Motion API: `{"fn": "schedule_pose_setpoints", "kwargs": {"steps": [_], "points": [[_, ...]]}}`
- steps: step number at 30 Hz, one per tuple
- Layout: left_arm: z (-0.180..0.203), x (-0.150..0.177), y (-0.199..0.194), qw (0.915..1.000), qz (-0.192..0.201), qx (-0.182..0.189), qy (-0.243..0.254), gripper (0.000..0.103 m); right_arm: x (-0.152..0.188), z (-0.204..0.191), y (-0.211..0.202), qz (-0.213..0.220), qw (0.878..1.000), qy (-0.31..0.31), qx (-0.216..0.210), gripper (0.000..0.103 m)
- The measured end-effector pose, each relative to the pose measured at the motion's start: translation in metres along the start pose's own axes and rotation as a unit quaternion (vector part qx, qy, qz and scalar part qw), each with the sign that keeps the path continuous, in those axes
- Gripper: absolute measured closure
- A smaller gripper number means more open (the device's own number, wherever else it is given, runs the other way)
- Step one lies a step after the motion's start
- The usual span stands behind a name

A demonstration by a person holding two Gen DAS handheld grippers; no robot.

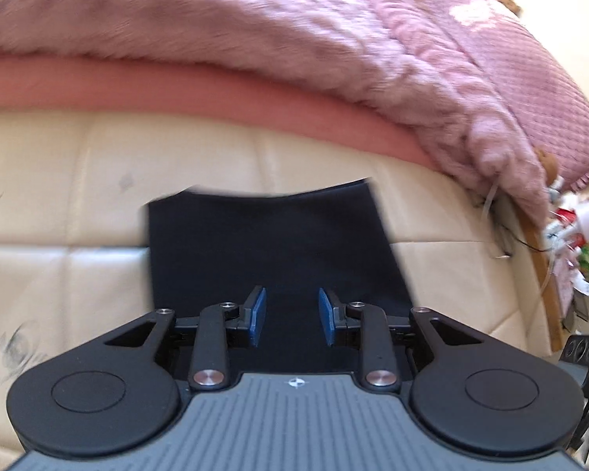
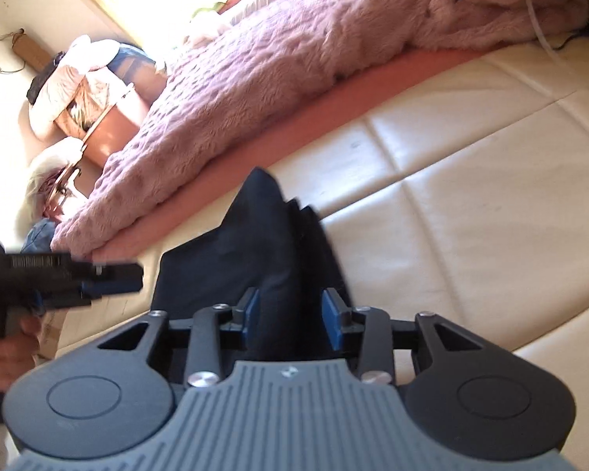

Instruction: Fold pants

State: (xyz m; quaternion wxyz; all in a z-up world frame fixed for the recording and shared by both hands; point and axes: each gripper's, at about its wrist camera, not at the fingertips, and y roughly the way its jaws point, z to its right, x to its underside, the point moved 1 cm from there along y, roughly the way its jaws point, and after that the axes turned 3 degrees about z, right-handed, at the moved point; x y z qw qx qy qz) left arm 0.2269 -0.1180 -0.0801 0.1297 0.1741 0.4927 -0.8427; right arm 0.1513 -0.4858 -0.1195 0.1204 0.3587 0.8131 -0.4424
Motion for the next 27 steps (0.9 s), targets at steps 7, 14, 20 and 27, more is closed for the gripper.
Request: {"fn": "schedule_pose_setpoints", "kwargs": {"steps": [7,14,20,27], "points": [[-0.039,0.017,-0.014,0.9993,0.001,-0.009,-0.037,0.071,0.003,-0.011,0.015,-0.026,1.000,0.013,-0.007,0.098],[-0.039,0.017,-0.012,0.9998,0.017,-0.011,-0.007,0.075,-0.008,-0.038,-0.021,0.017,0.999,-0.035,0.018,0.100],[-0.034,0.008,0.005,0.9993,0.032,-0.012,0.013,0.082,0.020,0.002,0.019,-0.026,0.995,-0.027,0.097,0.099],[-0.030,-0.020,0.026,0.9970,0.047,-0.034,0.051,0.084,0.020,0.008,0.022,-0.035,0.994,-0.025,0.096,0.093]]}}
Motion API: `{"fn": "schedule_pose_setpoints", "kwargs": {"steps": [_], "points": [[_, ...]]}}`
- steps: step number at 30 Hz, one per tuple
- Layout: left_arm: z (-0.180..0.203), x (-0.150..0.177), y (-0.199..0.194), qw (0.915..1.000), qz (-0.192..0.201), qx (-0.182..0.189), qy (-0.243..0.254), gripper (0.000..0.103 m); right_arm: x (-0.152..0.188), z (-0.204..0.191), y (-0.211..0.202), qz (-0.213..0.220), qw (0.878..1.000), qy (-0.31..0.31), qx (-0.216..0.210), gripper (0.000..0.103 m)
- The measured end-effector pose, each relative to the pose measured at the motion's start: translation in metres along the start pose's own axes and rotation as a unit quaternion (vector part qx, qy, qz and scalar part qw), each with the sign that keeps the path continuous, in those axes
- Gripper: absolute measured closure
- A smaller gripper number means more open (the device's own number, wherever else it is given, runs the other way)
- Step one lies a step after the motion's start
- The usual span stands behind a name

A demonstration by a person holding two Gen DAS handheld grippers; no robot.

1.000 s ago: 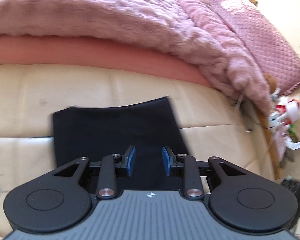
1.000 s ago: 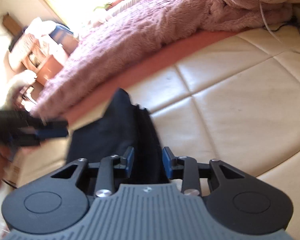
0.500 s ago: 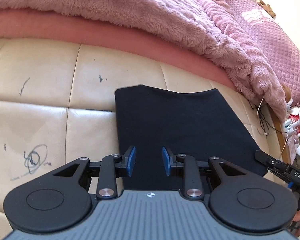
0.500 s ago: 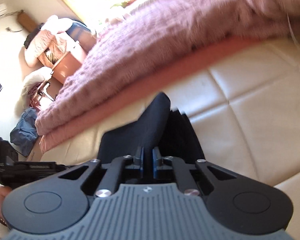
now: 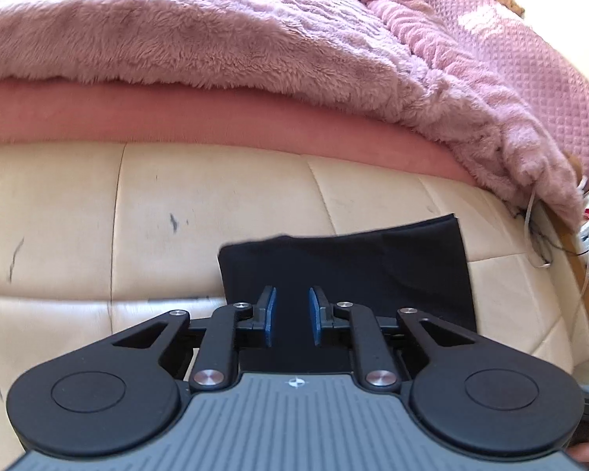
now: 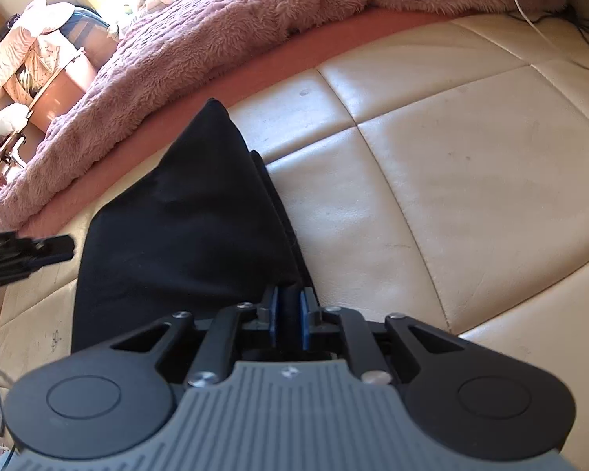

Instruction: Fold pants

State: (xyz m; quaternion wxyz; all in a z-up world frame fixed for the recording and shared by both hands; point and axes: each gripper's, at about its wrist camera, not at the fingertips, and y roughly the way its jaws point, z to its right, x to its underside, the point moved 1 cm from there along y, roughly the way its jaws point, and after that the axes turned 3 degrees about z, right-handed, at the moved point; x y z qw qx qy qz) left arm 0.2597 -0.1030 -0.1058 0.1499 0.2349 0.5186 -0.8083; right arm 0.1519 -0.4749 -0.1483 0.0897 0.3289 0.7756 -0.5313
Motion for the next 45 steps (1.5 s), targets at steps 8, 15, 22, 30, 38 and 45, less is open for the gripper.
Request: {"fn": "schedule_pose_setpoints", "kwargs": {"steps": [8,15,22,30,38,45], "points": [[-0.010,-0.009,0.014,0.9999,0.012,-0.010,-0.002,0.084,-0.054,-0.041,-0.019,0.068,0.994,-0.085,-0.018,0.086],[-0.016,-0.012,0.032,0.9998,0.006,-0.020,0.005,0.086,-0.090,-0.072,0.046,0.067,0.990,-0.123,-0.020,0.096],[-0.018,-0.009,0.046,0.9994,-0.004,-0.030,0.015,0.088,-0.089,-0.060,0.087,0.048,0.991,-0.125,0.010,0.102],[-0.015,-0.015,0.026,0.9993,0.015,-0.031,0.016,0.072,-0.093,-0.058,0.059,0.050,0.993,-0.102,-0.024,0.061],[-0.032,0.015,-0.023,0.9986,0.037,0.024,-0.031,0.050,-0.071,-0.031,0.015,0.049,0.994,-0.097,-0.020,0.049],[-0.015,0.067,-0.054,0.9963,0.019,0.083,0.004,0.075,-0.017,-0.038,-0.024,0.052,0.990,-0.129,-0.014,0.083]]}}
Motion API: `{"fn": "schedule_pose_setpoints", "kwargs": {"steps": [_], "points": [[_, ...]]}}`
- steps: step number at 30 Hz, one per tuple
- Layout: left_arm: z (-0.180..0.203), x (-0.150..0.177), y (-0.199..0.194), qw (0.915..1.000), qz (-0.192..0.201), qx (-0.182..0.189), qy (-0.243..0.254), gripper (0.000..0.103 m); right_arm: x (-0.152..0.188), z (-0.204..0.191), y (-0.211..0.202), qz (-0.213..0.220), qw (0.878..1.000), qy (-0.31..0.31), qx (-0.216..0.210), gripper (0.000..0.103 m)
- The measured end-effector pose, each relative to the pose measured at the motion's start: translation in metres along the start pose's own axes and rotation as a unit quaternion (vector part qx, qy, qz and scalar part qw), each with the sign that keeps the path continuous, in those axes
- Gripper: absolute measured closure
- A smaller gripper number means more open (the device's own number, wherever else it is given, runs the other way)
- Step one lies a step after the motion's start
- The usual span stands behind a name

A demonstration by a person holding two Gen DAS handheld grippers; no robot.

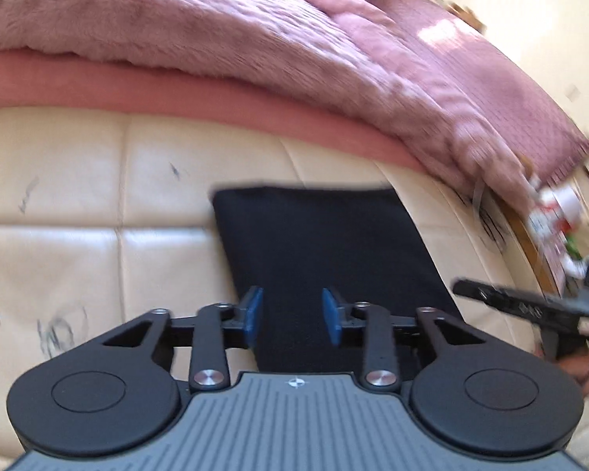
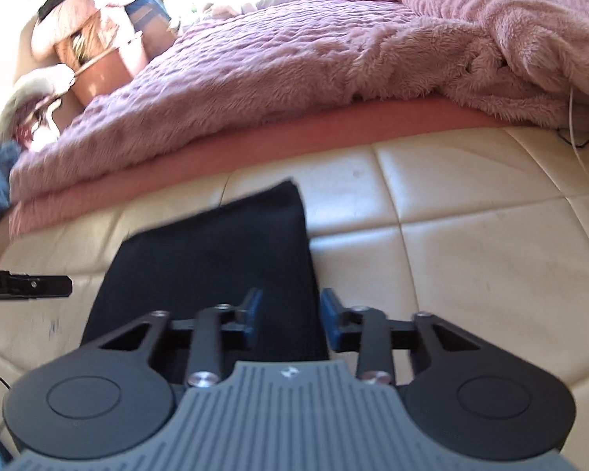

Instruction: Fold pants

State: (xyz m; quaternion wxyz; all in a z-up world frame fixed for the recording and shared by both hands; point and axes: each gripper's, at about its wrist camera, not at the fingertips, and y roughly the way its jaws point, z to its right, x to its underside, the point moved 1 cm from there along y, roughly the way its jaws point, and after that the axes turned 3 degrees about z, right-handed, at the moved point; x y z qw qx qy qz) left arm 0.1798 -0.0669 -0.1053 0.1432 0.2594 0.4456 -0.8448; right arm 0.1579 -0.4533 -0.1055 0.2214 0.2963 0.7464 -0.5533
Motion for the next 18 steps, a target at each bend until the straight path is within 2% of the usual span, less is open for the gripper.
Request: {"fn": "schedule_pose_setpoints", "kwargs": {"steps": [2,5,10,14,18], "points": [[0.010,0.014,-0.005,0.9997,-0.013,0.011,0.016,0.083,0.016,-0.008,-0.010,-0.004,1.000,-0.008,-0.001,0.088],[0.020,0.031,-0.005,0.9987,-0.039,0.013,0.029,0.086,0.034,-0.015,-0.017,-0.011,1.000,-0.018,0.005,0.089],[0.027,0.050,0.010,0.9951,-0.080,-0.027,0.053,0.096,0.049,-0.008,-0.010,-0.022,0.999,-0.010,0.027,0.100],[0.025,0.059,0.023,0.9918,-0.113,-0.037,0.046,0.097,0.055,-0.003,-0.003,-0.027,0.999,-0.010,0.031,0.103],[0.026,0.057,0.018,0.9916,-0.116,-0.037,0.045,0.097,0.054,-0.004,0.001,-0.034,0.999,-0.023,0.034,0.103]]}}
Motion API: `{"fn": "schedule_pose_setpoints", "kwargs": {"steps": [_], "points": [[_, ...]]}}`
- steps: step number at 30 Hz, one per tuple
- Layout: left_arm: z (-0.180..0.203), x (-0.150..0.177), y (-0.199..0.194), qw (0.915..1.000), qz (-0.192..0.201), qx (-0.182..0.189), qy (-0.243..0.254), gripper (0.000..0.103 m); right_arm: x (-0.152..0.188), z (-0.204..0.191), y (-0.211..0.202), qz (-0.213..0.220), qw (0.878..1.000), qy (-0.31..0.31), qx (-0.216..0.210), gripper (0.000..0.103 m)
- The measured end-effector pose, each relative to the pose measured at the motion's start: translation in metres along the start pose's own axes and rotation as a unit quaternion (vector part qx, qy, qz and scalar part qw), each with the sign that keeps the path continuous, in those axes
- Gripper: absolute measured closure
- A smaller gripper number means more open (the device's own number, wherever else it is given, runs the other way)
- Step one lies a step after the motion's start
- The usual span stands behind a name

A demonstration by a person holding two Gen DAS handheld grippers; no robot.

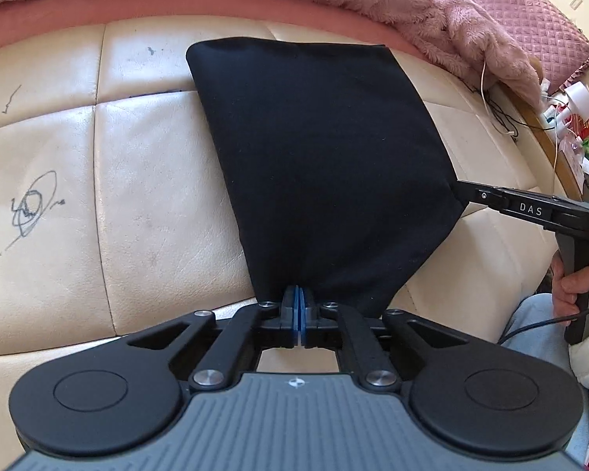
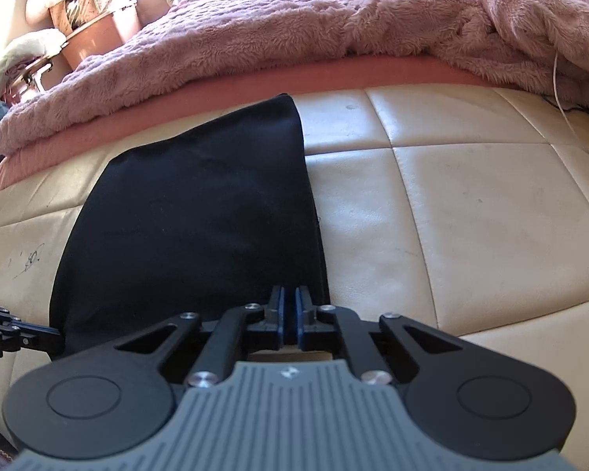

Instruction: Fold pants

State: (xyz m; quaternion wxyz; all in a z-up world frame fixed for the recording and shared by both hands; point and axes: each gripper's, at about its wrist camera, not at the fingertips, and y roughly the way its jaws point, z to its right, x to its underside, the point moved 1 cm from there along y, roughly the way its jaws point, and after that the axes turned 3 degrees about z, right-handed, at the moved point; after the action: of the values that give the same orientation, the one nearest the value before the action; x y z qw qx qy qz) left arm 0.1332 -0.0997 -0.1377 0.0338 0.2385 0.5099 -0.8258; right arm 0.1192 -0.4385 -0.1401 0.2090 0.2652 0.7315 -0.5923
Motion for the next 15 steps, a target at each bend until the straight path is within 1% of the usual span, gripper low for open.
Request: {"fn": "schedule_pose_setpoints", "kwargs": {"steps": [1,3,4,5,6,7,8,9,11,12,15], "points": [[0.000,0.000,-0.003,1.0000,-0.001,0.003,0.001,0.097,-0.002,0.000,-0.001,-0.003,1.000,-0.004,-0.001,0.103],[-0.001,-0.004,-0.012,0.9999,0.008,0.014,0.003,0.092,-0.009,0.002,-0.007,-0.003,1.000,-0.002,-0.011,0.099],[-0.007,-0.003,-0.019,0.9997,0.017,0.017,0.001,0.083,-0.012,0.005,-0.011,0.002,1.000,0.003,-0.021,0.089],[-0.010,-0.007,-0.024,0.9994,0.030,0.016,-0.004,0.074,-0.016,0.008,-0.014,0.008,0.999,0.011,-0.032,0.066],[-0.014,-0.012,-0.025,0.9988,0.044,0.015,-0.014,0.071,-0.021,0.013,-0.017,0.015,0.999,0.018,-0.040,0.056],[-0.020,-0.017,-0.027,0.9979,0.056,0.014,-0.028,0.064,-0.025,0.018,-0.018,0.024,0.998,0.028,-0.049,0.047],[-0.027,-0.022,-0.026,0.9964,0.067,0.017,-0.048,0.057,-0.030,0.025,-0.017,0.030,0.997,0.043,-0.062,0.047],[-0.036,-0.029,-0.025,0.9937,0.080,0.027,-0.073,0.054,-0.034,0.034,-0.014,0.033,0.994,0.064,-0.080,0.047],[-0.055,-0.038,-0.019,0.9854,0.094,0.056,-0.130,0.053,-0.041,0.051,-0.002,0.033,0.987,0.113,-0.110,0.047],[-0.065,-0.041,-0.015,0.9798,0.097,0.074,-0.158,0.053,-0.044,0.059,0.005,0.031,0.983,0.134,-0.122,0.047],[-0.082,-0.049,0.001,0.9660,0.098,0.110,-0.212,0.052,-0.050,0.074,0.028,0.010,0.972,0.179,-0.154,0.047]]}}
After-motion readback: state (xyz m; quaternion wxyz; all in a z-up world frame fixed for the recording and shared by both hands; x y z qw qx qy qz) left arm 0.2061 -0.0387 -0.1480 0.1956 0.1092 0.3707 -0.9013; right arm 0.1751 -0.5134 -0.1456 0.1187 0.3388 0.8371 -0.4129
